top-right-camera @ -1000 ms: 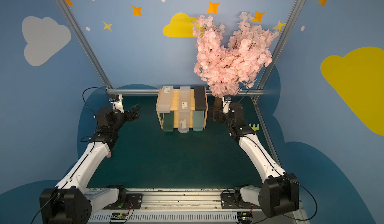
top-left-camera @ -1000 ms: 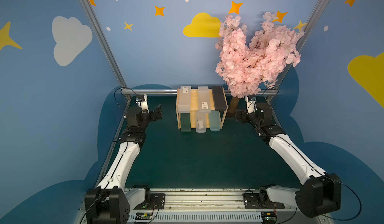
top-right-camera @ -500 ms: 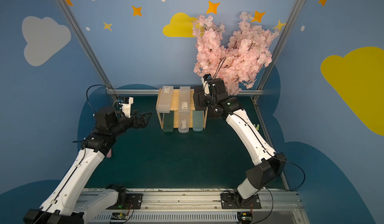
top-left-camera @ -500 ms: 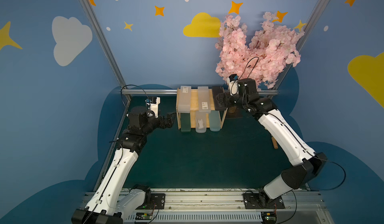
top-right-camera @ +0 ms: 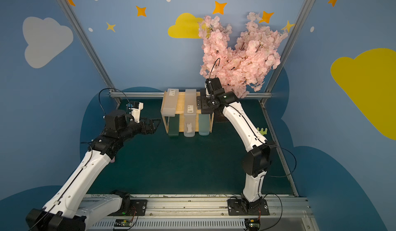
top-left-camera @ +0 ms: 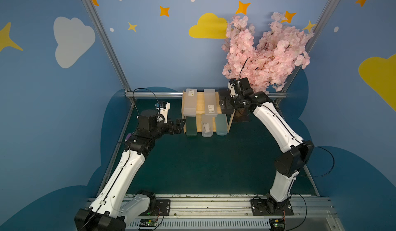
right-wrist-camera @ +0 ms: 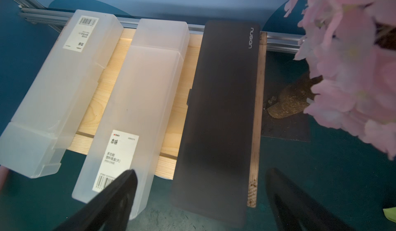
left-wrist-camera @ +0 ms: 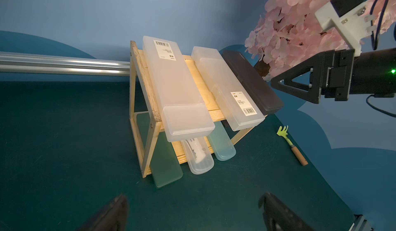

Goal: Remove the pencil cases from the shelf
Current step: Pick up the pencil case from the shelf.

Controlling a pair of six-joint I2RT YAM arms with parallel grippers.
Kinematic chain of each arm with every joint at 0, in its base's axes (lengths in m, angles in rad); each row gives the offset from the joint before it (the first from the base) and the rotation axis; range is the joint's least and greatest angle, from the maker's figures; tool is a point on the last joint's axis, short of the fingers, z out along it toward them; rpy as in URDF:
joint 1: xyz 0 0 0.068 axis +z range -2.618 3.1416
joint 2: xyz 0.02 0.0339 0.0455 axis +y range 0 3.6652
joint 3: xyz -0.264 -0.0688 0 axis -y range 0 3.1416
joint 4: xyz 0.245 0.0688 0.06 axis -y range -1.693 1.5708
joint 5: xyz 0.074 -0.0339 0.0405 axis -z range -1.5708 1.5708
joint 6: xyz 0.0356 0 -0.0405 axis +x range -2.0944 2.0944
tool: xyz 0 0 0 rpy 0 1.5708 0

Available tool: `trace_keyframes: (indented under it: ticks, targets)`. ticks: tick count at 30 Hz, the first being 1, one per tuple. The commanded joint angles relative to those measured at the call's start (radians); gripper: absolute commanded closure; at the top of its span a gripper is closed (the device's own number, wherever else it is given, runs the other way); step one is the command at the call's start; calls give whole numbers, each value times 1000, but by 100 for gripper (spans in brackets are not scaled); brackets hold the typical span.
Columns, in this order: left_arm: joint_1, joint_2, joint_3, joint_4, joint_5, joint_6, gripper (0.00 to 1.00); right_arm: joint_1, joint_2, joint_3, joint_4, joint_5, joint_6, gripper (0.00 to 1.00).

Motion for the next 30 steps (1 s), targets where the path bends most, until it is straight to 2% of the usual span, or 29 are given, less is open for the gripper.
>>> trace_keyframes:
  ticks: [1, 20, 30]
  targets:
    - [-2, 9, 2, -12, -10, -3, 0, 6, 37, 40, -55, 13, 18, 2]
    - [-3, 25, -11, -30, -12, -1, 0, 33, 93, 69, -92, 11, 29, 2]
    - [-4, 19, -20, -42, -59, 8, 0, 32, 145, 118, -153, 54, 47, 8]
